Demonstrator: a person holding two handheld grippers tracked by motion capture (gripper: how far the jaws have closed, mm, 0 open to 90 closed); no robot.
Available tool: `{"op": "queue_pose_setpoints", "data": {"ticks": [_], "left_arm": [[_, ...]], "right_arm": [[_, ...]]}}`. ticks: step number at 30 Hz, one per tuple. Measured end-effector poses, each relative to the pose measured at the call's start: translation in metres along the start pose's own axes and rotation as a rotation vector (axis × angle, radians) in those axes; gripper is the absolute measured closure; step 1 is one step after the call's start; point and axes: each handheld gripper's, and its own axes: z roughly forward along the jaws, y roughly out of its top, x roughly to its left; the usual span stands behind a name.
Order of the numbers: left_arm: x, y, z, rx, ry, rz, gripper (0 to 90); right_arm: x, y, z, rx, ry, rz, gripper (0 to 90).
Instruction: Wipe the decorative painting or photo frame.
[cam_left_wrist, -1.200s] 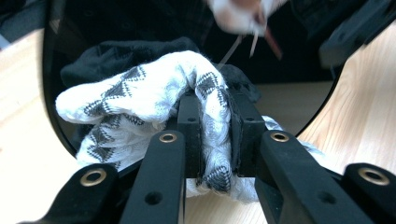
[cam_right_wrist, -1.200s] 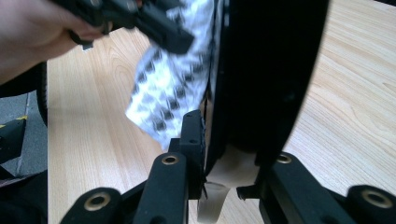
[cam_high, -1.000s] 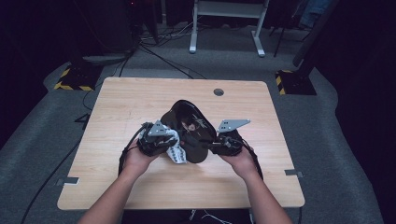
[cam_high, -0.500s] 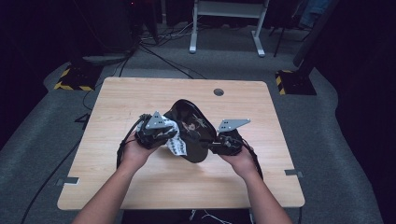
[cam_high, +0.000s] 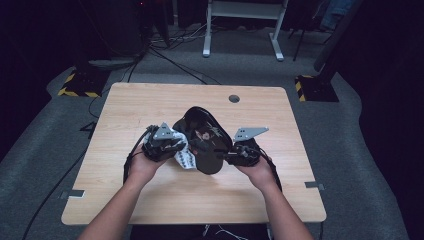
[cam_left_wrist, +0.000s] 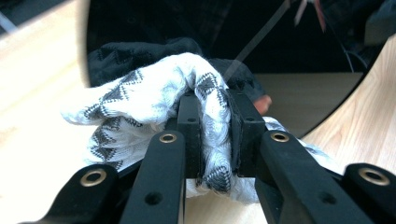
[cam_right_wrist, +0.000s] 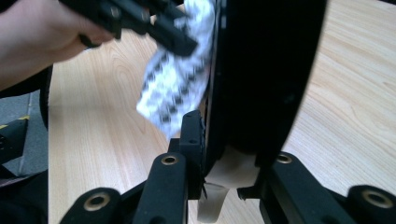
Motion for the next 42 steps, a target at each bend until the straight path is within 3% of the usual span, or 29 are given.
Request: {"op": "queue_pose_setpoints", "data": {"ticks": [6,15,26,29,36,42], "left_arm": [[0.004,0.004,-0.006,-0.015,0.008,0.002,77.8],[0.001,-0.02,0.013,0.034,-0.008,-0.027,77.8],[0.008,0.013,-0.014,-0.004,0.043,0.015,77.7],[0.01,0.008,-0.011,-0.013,0.029,-0.005,77.7],[0.01,-0.016,0.008,0.046,0.019,-0.039,77.7],[0.008,-0.01,0.004,0.031,0.022,-0.032,77.7]], "right_arm": [[-0.002,-0.001,-0.003,0.001,0.007,0.002,77.4],[0.0,-0.001,-0.003,0.002,0.004,0.001,77.2],[-0.002,-0.002,-0.003,-0.001,0.013,0.005,77.4],[-0.002,-0.002,-0.003,0.0,0.013,0.005,77.3],[-0.001,-0.001,-0.003,0.0,0.009,0.003,76.8],[-0.001,-0.002,-0.003,0.002,0.007,0.001,77.0]]}}
